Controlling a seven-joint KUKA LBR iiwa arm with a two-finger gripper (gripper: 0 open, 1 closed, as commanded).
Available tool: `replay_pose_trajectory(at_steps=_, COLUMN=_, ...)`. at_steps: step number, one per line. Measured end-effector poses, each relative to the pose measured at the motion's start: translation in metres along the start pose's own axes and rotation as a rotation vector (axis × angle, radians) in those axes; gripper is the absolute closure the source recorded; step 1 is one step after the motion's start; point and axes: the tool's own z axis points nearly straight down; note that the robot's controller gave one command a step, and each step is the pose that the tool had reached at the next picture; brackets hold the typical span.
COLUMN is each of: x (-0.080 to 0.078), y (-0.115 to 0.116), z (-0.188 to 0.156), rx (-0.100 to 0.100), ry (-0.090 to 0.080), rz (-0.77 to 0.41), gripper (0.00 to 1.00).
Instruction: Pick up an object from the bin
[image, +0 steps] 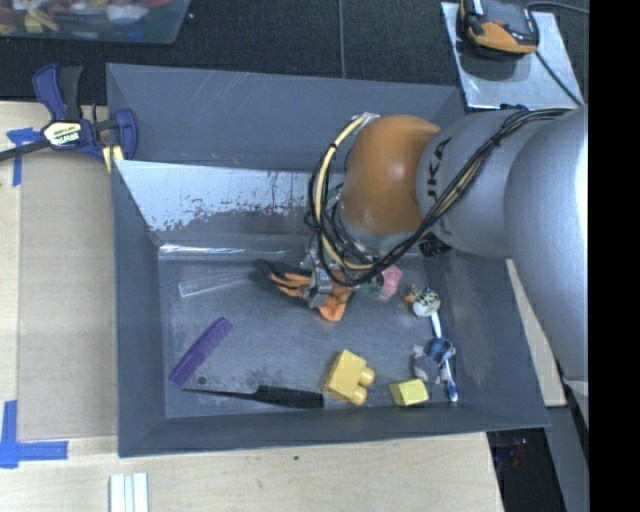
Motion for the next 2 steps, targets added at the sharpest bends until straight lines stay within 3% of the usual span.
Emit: replay_pose_trajectory(at_steps=2, x=0.000, y=0.000, z=-0.012, rx=0.000, ry=0.000, rz=0.000, gripper=1.00)
